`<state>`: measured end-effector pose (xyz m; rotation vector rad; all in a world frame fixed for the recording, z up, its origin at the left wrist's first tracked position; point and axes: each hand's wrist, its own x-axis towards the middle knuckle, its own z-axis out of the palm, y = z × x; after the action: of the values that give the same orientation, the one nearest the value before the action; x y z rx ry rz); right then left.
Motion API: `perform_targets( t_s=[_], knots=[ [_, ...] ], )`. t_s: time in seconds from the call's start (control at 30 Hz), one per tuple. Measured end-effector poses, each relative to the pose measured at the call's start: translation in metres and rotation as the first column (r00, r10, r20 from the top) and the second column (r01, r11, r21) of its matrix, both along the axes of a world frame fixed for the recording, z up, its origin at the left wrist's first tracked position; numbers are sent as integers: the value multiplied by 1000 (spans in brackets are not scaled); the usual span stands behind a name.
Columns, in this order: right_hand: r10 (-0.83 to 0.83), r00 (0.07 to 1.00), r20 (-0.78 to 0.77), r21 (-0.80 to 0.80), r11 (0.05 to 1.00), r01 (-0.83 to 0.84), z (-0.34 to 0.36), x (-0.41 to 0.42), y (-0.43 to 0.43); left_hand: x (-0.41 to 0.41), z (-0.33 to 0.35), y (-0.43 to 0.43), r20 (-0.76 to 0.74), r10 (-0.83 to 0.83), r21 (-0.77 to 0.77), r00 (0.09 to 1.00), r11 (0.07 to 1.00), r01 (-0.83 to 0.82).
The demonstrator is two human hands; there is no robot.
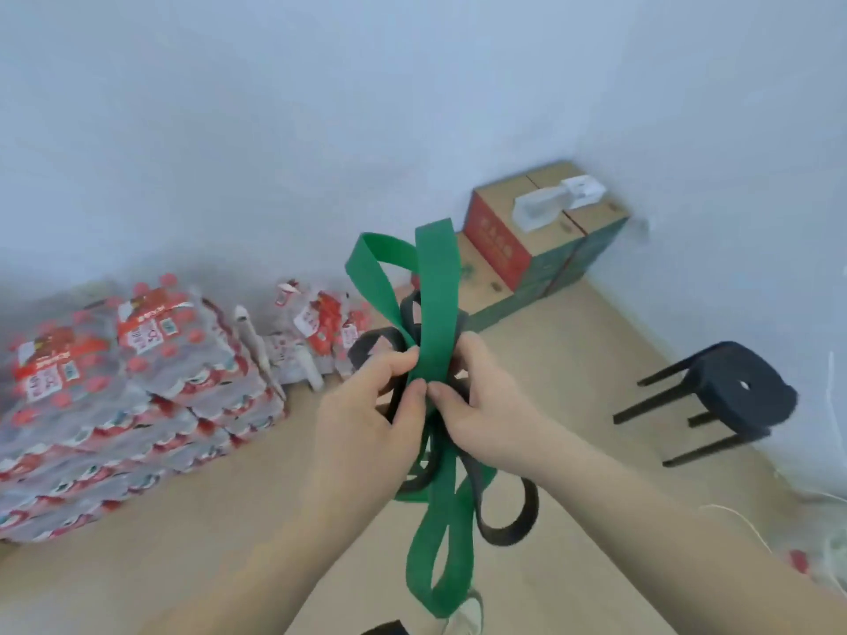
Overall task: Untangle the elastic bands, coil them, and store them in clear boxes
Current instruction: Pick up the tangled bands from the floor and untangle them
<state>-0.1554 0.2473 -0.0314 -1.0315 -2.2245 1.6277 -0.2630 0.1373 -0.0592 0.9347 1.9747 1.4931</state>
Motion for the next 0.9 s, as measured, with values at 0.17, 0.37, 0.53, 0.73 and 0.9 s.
perform_targets(
  t_s=[0.17,0.37,0.53,0.73,0.9],
  knots=[
    [-93,995,28,68,993,91,28,89,119,77,26,133,52,-109,58,993,993,106],
    [-237,966,105,209,955,212,32,143,258,121,35,284,29,-228,80,973,971,225],
    [-332,939,93,222,926,306,27,166,375,135,34,414,7,-325,68,946,944,324],
    [-433,899,63,234,882,408,30,200,493,160,42,545,13,-399,40,917,916,398],
    [-407,905,121,214,901,377,23,215,587,177,32,636,6,-383,8,924,924,383]
  ],
)
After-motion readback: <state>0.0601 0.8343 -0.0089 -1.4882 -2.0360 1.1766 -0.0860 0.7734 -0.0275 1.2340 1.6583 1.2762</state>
